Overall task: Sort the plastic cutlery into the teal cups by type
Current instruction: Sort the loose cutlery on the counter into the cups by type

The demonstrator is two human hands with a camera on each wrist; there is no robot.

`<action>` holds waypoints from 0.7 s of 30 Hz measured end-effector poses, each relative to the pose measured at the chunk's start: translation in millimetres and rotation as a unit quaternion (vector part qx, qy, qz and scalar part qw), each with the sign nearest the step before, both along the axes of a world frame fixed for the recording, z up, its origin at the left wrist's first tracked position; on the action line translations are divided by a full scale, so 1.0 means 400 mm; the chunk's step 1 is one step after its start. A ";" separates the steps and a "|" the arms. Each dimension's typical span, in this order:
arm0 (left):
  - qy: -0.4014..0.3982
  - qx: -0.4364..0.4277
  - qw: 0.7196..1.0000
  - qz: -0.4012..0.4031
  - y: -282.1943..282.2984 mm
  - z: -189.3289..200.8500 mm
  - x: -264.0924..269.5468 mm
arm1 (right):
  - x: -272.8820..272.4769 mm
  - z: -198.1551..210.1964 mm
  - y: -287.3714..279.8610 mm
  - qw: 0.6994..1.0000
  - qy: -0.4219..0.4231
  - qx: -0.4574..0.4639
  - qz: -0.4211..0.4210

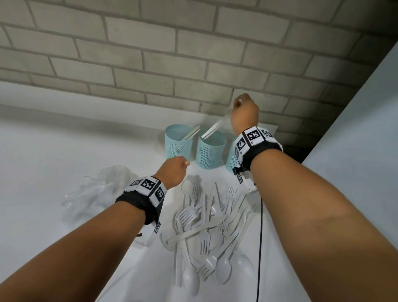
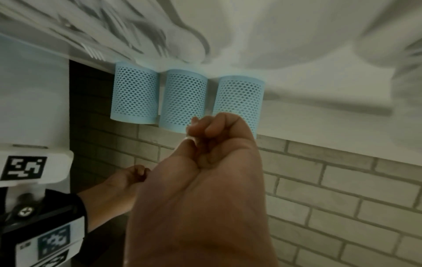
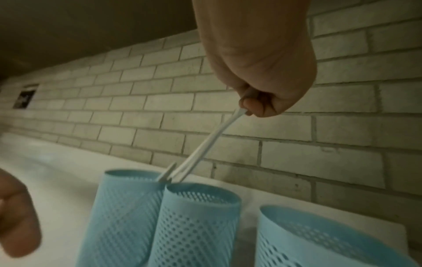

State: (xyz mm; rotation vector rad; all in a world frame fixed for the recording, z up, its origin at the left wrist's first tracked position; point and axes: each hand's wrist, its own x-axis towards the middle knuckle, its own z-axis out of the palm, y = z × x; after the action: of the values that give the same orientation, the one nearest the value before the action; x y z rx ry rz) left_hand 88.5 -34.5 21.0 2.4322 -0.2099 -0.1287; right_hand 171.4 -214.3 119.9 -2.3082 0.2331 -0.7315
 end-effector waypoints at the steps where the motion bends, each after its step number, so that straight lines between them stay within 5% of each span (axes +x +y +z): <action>1: 0.015 0.019 1.000 0.001 0.002 -0.008 0.002 | 0.003 -0.011 -0.003 1.000 -0.004 -0.024 -0.009; 8: 0.165 0.167 0.972 -0.012 0.010 -0.044 0.001 | 0.019 -0.120 -0.009 0.995 0.061 -0.084 0.008; 12: 0.209 0.168 0.963 -0.013 0.004 -0.034 -0.019 | 0.009 -0.117 -0.008 0.999 0.020 -0.041 0.022; 15: 0.220 0.151 0.964 -0.002 -0.007 -0.030 -0.031 | -0.019 -0.088 -0.005 0.988 0.045 0.063 0.131; 18: 0.242 0.121 0.962 0.024 -0.021 -0.032 -0.040 | -0.069 -0.055 0.003 0.934 0.252 0.131 0.217; 21: 0.267 0.112 0.957 0.025 -0.031 -0.028 -0.056 | -0.117 -0.079 -0.004 0.815 0.530 0.016 0.233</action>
State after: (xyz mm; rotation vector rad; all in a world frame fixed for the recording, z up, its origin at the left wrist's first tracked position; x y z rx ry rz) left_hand 66.1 -47.1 9.6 2.5171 0.1179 -0.8122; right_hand 124.8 -216.1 88.2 -2.3442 0.1428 0.8539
